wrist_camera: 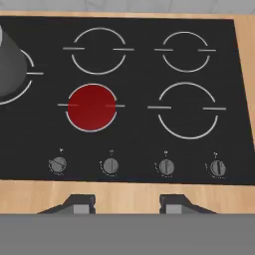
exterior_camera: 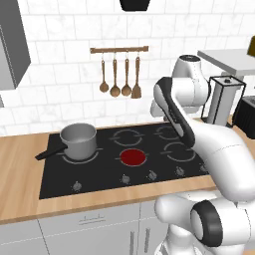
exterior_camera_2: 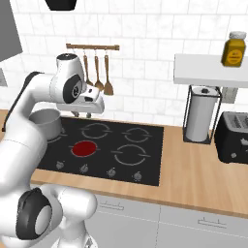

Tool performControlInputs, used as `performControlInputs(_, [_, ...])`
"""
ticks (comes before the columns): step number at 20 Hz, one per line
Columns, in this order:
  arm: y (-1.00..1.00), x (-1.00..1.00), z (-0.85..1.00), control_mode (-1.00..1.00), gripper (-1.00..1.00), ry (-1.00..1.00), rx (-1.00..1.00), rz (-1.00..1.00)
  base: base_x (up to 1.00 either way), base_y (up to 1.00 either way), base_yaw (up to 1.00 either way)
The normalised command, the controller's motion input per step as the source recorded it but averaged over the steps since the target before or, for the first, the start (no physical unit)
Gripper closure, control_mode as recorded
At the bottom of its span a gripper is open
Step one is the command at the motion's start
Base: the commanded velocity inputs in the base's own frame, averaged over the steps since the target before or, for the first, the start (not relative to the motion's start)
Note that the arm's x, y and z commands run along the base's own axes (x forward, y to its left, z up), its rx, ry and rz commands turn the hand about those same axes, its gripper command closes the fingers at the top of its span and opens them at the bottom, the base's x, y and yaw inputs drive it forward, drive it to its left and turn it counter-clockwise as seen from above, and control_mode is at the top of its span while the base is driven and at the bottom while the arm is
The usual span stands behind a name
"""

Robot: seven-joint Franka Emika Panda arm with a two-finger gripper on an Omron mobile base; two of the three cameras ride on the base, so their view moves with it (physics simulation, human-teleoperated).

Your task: Turn off the front center burner of the stove.

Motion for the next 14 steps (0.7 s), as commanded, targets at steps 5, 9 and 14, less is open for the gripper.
performControlInputs(5, [0.24,-0.27,-0.16,-1.0,-1.0,0.0,-0.03,0.01,0.0,0.0,0.0])
performControlInputs(9, [0.57,-0.65,-0.66,-1.0,-1.0,0.0,-0.13,0.27,0.0,0.0,0.0])
performControlInputs(14, [0.92,-0.36,-0.88,-1.0,-1.0,0.0,-0.11,0.33,0.0,0.0,0.0])
